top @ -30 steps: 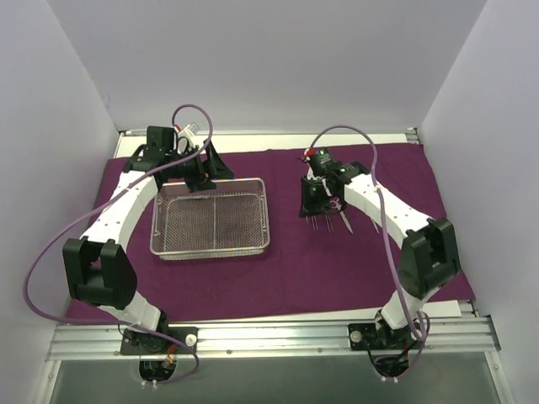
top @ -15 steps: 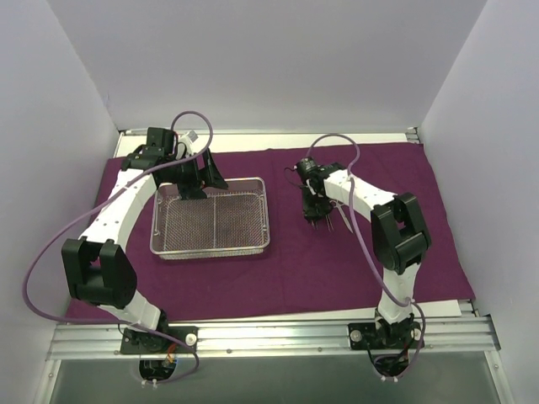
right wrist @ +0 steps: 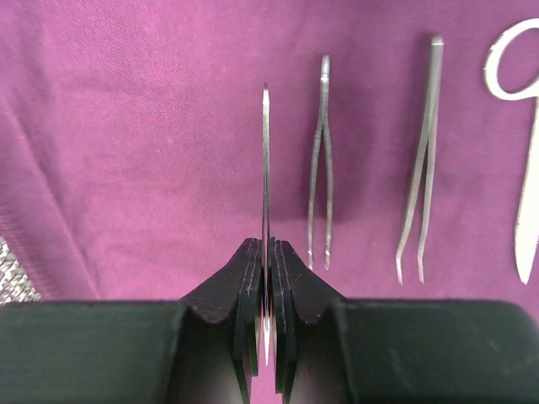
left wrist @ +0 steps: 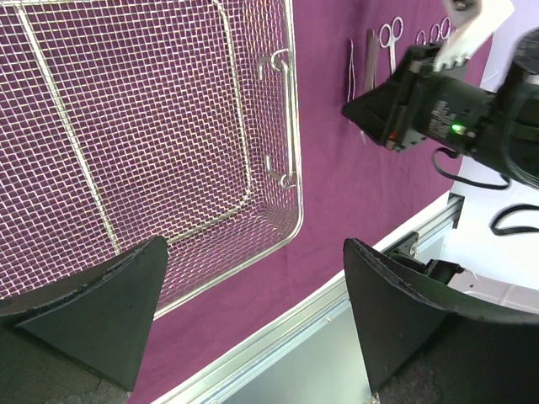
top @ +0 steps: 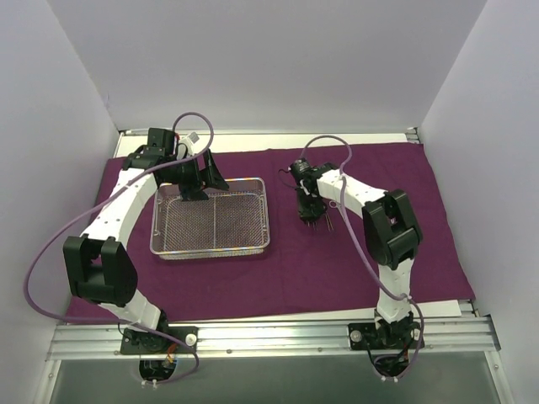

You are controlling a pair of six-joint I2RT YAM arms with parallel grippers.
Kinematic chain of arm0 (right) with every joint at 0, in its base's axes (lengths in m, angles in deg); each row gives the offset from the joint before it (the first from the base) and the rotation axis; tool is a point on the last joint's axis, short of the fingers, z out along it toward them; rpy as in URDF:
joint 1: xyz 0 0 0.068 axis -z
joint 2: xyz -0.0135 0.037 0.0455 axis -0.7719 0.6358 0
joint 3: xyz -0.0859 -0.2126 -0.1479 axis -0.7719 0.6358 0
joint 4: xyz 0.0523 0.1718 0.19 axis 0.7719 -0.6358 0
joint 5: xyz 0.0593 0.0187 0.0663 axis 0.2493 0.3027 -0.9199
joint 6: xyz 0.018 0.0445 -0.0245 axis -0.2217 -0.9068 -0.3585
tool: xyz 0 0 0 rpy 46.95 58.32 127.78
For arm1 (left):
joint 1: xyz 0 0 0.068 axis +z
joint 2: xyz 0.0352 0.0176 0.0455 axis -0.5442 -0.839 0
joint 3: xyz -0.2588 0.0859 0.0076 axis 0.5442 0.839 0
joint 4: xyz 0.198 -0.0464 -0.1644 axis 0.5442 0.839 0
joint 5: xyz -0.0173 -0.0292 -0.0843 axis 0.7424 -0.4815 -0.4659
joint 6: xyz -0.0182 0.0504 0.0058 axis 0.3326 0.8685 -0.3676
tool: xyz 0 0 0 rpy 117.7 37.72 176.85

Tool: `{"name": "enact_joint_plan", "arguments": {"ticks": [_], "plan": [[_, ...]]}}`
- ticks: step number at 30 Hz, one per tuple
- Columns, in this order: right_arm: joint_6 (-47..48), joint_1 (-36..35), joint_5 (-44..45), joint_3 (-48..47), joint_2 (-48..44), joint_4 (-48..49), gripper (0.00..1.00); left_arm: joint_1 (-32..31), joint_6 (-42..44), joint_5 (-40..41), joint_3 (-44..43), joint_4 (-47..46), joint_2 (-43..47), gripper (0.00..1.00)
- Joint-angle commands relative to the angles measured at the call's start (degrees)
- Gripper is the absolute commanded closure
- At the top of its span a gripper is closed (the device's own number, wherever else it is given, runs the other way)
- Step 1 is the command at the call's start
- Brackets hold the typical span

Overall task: Open and lay out the surgical kit
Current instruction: Adjust the medical item in the surgical kit.

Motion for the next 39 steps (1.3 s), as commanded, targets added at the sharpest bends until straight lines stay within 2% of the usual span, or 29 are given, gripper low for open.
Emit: {"name": "enact_joint_plan", "arguments": {"ticks": [1, 14, 29, 39], "plan": [[0.2, -0.6, 0.5, -2.0, 1.5, -1.8, 0.94, 0.2, 1.3, -1.5, -2.1, -0.3, -0.3, 0.06], [0.5, -1.7, 0.4, -2.0, 4.2, -2.4, 0.85, 1.1, 1.3, -1.7, -0.6, -0.3, 0.4, 0.06], [0.4, -2.1, 0.3, -1.9, 6.1, -2.8, 0.82, 1.7, 1.5, -2.4, 0.1, -0.2, 0.8, 0.06], [0.5, -2.2, 0.2, -2.0, 6.6, -3.4, 0.76, 2.1, 1.5, -2.9, 0.4, -0.4, 1.0, 0.06]]}}
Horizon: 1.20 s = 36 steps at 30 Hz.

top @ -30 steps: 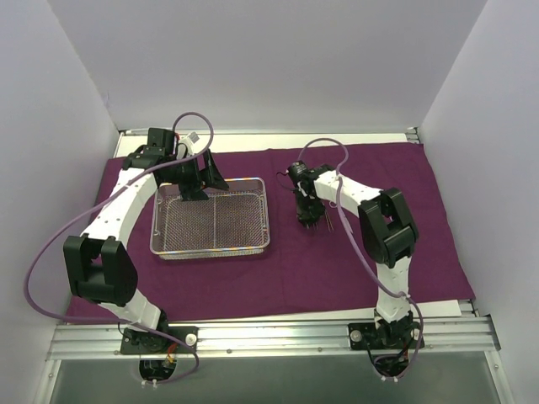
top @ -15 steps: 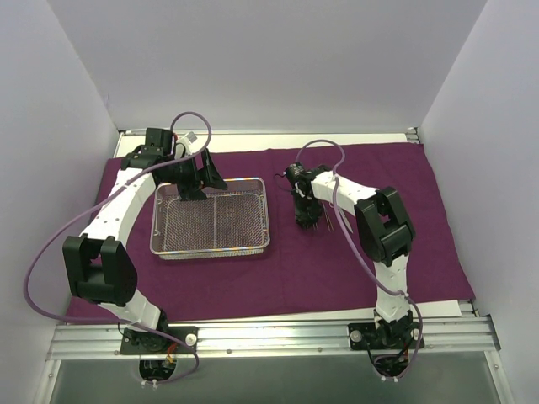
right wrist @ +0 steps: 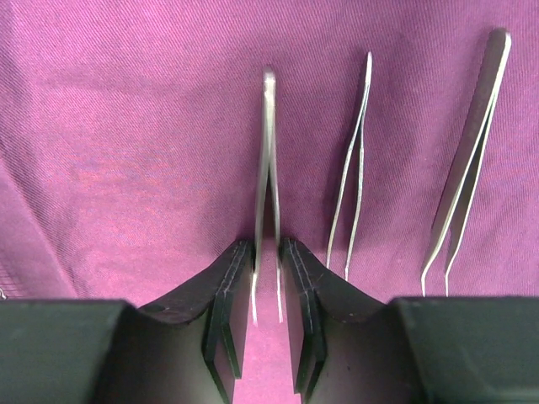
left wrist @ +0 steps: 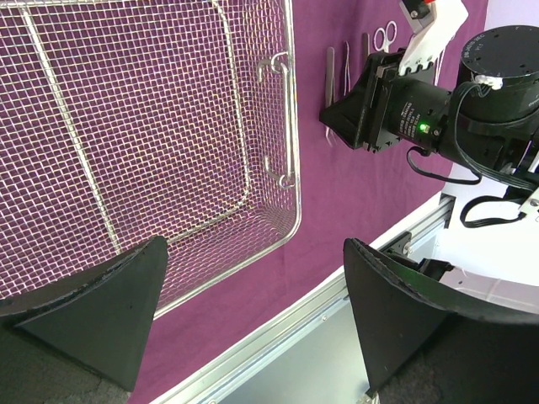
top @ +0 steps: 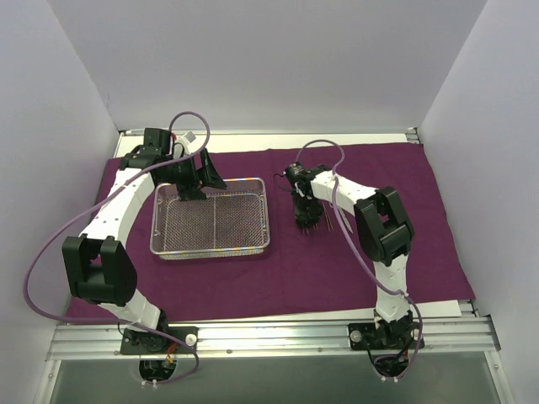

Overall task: Open and lay out the surgical kit
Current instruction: Adjust the medical item in the surgical kit, then pick up the medical item from the container.

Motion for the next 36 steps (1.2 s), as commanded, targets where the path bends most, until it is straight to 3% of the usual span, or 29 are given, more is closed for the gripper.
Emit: {"name": "enact_joint_plan", "arguments": {"ticks": [1, 8, 17, 19, 22, 26, 29, 36], "plan": [[0.2, -0.8, 0.5, -0.4, 2.0, -2.6, 0.76, 0.5, 1.4, -1.3, 0.5, -0.4, 1.1, 0.06], [0.2, -1.0, 1.2, -1.3, 1.5, -2.8, 0.75, 0.8, 1.8, -0.2, 0.6, 0.4, 0.8, 0.06], [1.0, -1.3, 6.6, -11.0, -5.7, -6.9, 0.62, 0.8, -0.3, 7.1, 0.2, 2.2, -2.8, 0.06], [1.4, -1.4, 7.5, -12.8, -6.9, -7.7, 0.62, 0.8, -1.3, 8.1, 1.3, -0.6, -2.7, 0.01], [2.2, -1.3, 8.0, -15.9, -8.9, -9.2, 0.61, 0.8, -1.4, 10.9, 2.9, -4.6, -2.9, 0.16], [2.8, -1.3, 7.8, -16.3, -11.9, -10.0, 0.61, 0.8, 0.8, 18.0, -0.7, -2.7, -7.3, 0.23], [2.9, -1.2, 7.8, -14.7, -14.2, -9.8, 0.61, 1.2, -6.4, 19.0, -0.4, -3.4, -8.6, 0.31], [4.4, -0.4, 9.6, -11.7, -18.8, -10.1, 0.61, 2.4, -26.4, 26.3, 9.2, -15.7, -3.7, 0.24]]}}
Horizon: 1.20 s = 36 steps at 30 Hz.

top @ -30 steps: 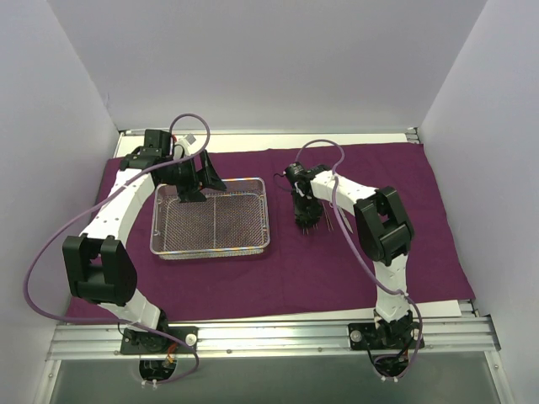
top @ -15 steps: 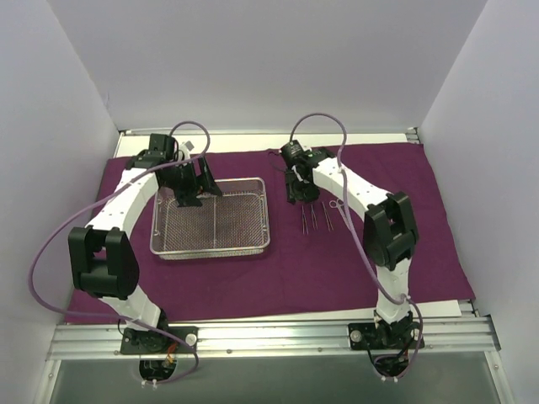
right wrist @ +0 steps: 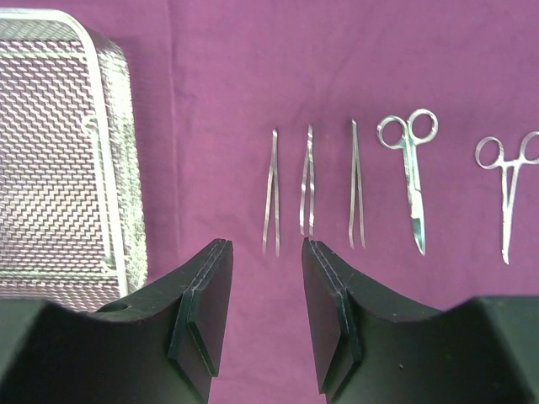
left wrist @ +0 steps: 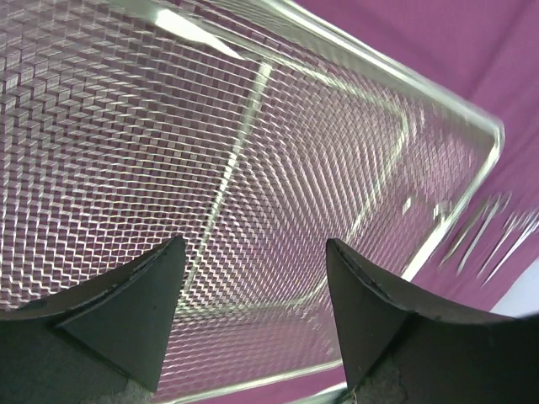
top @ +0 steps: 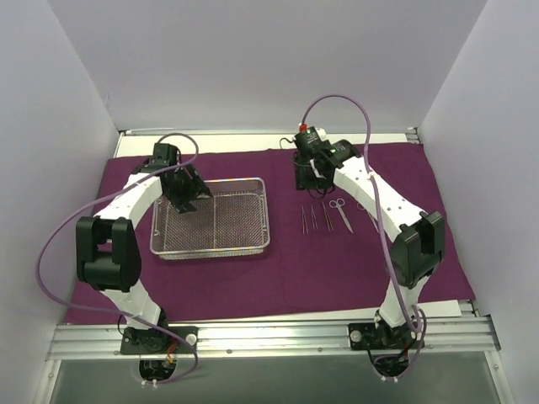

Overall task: Open and lay out the surgical kit
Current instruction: Pick up the medical item from the container.

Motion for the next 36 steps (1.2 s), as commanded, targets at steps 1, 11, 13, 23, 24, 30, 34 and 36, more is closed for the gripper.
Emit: {"name": "enact_joint_plan", "arguments": {"ticks": [1, 11, 13, 23, 24, 30, 34, 36], "plan": [[1.4, 0.6, 3.0, 1.5, -4.2, -2.9, 0.61, 1.9, -12.5, 6.2, 1.7, -7.4, 2.5, 0.24], [0.5, 1.0, -4.1, 13.2, -13.4, 0.7, 0.64, 3.4, -32.3, 15.1, 2.9, -9.1, -2.0, 0.28], [0.8, 1.1, -4.6, 15.4, -14.4, 1.3, 0.64, 3.4, -34.9, 15.7, 1.3, -5.2, -4.1, 0.29], [3.1, 2.4, -5.1, 16.5, -18.1, 1.3, 0.65, 0.4, -45.4, 19.8, -2.3, -2.8, -7.7, 0.35], [3.2, 2.5, -5.7, 16.7, -18.0, 1.5, 0.65, 0.2, -45.6, 20.0, -3.0, -2.2, -8.8, 0.35], [3.4, 3.1, -6.3, 17.6, -18.4, 2.0, 0.66, -0.9, -47.0, 20.9, -5.5, -0.7, -11.6, 0.36], [3.5, 3.7, -6.8, 18.1, -18.8, 2.8, 0.67, -1.0, -48.2, 21.2, -5.4, -0.8, -12.2, 0.37], [3.4, 3.8, -7.4, 18.3, -18.9, 3.1, 0.67, -1.0, -48.2, 21.3, -5.5, -0.6, -12.5, 0.39]]}}
